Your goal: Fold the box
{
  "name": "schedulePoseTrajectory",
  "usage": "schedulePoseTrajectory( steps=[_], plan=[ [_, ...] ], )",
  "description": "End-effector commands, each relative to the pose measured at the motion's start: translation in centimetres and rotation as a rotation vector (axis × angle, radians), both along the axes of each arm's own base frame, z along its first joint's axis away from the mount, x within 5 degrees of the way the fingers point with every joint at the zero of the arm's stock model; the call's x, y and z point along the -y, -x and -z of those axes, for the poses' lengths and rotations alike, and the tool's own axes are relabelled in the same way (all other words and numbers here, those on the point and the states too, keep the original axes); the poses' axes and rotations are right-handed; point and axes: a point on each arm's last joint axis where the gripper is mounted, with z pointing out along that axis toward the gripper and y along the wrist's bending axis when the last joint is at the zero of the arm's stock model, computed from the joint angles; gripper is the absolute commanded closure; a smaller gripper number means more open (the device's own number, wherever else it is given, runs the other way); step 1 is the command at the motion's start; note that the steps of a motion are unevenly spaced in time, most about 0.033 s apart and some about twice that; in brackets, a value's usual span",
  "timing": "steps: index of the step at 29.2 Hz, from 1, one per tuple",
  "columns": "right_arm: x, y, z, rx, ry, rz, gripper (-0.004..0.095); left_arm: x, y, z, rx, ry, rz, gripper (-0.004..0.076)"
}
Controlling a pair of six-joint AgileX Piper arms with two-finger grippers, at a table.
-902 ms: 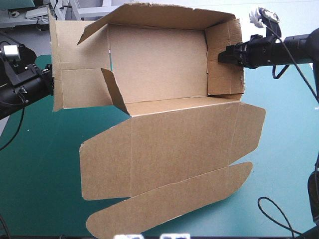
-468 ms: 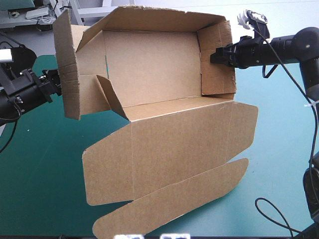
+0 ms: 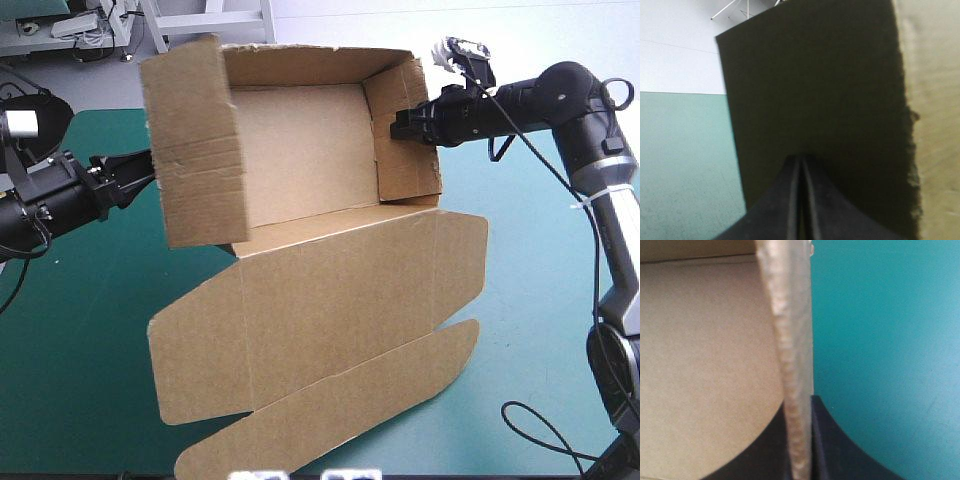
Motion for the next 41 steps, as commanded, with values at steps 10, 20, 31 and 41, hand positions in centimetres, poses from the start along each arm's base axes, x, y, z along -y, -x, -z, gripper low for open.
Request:
schedulePoseTrajectory(
  steps=[10,20,31,41],
  plan=[
    [-1.1,0.3,-2.0,0.071,-0.108,0.019,0.092,0.8,1.3,-1.1,0.032,-0.004,0.07,0.0733],
    [-3.6,-0.2,-1.1,0.105,-0.082,0.008,0.092,0.6,1.2,-0.5,0.008,-0.065,0.052,0.0731],
    [-4.3,-1.0,-0.3,0.116,-0.05,0.038,0.092,0.6,1.1,-0.5,-0.013,-0.048,0.049,0.0428],
    [-7.4,-1.0,1.0,0.108,-0.035,-0.017,0.092,-0.6,0.4,1.6,-0.144,-0.248,-0.069,0.0349]
  ],
)
